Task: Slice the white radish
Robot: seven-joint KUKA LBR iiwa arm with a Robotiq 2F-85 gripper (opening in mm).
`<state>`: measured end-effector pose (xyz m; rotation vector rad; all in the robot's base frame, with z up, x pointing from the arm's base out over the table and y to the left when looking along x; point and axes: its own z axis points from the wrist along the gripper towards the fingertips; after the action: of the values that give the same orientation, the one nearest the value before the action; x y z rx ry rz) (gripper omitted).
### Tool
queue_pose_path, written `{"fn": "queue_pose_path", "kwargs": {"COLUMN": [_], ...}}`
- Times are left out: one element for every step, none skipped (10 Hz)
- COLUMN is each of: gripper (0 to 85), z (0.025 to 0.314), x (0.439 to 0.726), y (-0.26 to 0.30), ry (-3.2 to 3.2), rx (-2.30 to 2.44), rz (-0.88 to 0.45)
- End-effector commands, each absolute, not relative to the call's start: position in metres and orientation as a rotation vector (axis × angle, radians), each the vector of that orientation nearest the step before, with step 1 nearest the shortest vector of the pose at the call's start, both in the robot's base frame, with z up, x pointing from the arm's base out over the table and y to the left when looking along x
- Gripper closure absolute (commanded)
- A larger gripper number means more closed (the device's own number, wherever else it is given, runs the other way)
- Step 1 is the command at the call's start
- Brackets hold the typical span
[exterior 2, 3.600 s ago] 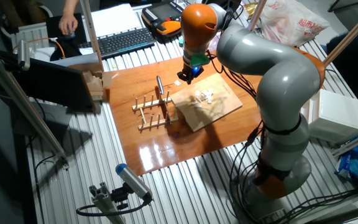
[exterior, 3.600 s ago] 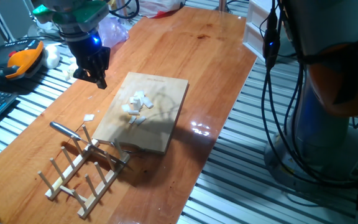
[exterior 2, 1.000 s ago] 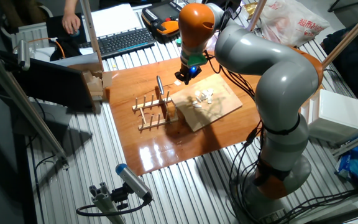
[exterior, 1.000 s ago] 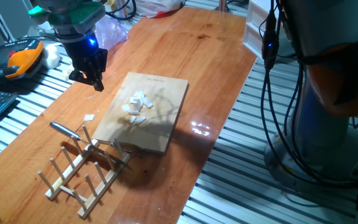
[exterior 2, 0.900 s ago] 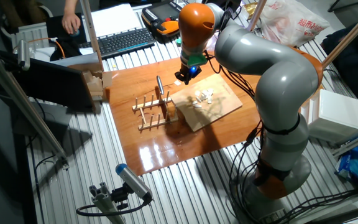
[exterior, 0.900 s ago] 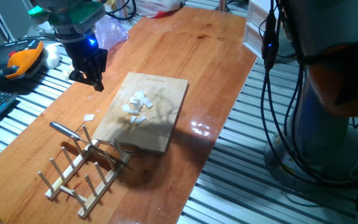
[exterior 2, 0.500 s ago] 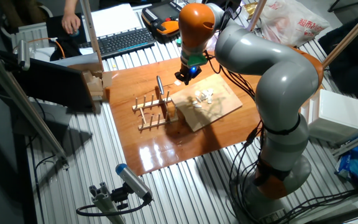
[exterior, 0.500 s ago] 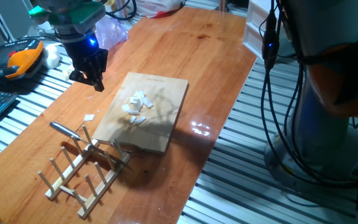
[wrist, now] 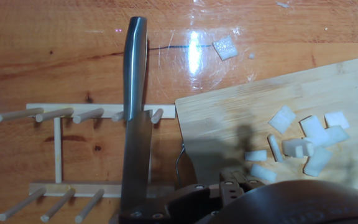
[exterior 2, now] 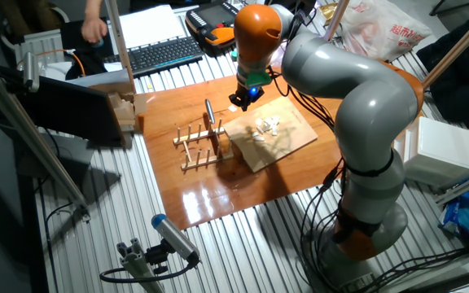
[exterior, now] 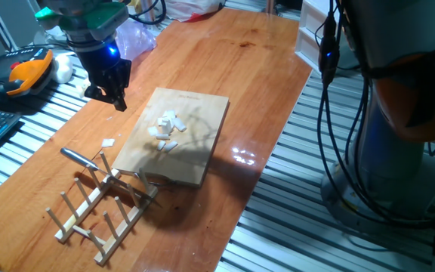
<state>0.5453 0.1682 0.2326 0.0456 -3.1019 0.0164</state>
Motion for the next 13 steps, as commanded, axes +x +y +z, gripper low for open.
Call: {"fn": "queue_pose_path", "kwargs": {"gripper": [85.0,85.0,85.0,85.0,85.0,85.0,85.0,85.0,85.0,85.0,85.0,85.0,85.0], "z": [0.2327,0.2326,0.2324,0.2324,0.2322,0.2323,0.2330,0.2341,0.2344,0.2343,0.2346,0.2349,0.2349], "x": [0.5445,0.5447,0.5452,0.5455,0.5456,0.5456,0.5450,0.5437,0.5432,0.5432,0.5427,0.5421,0.5416], "y": [0.1678,0.1678,0.1676,0.1677,0.1685,0.1686,0.1675,0.1672,0.1680,0.1681,0.1676,0.1674,0.1679], "ry": [-3.105,-3.109,-3.118,-3.122,-3.125,-3.131,-3.128,-3.119,-3.114,-3.114,-3.112,-3.109,-3.108], "rx": [0.055,0.065,0.075,0.082,0.082,0.082,0.085,0.084,0.082,0.079,0.079,0.079,0.079], "rz": [0.013,0.013,0.021,0.023,0.026,0.043,0.043,0.035,0.035,0.042,0.042,0.039,0.037]}}
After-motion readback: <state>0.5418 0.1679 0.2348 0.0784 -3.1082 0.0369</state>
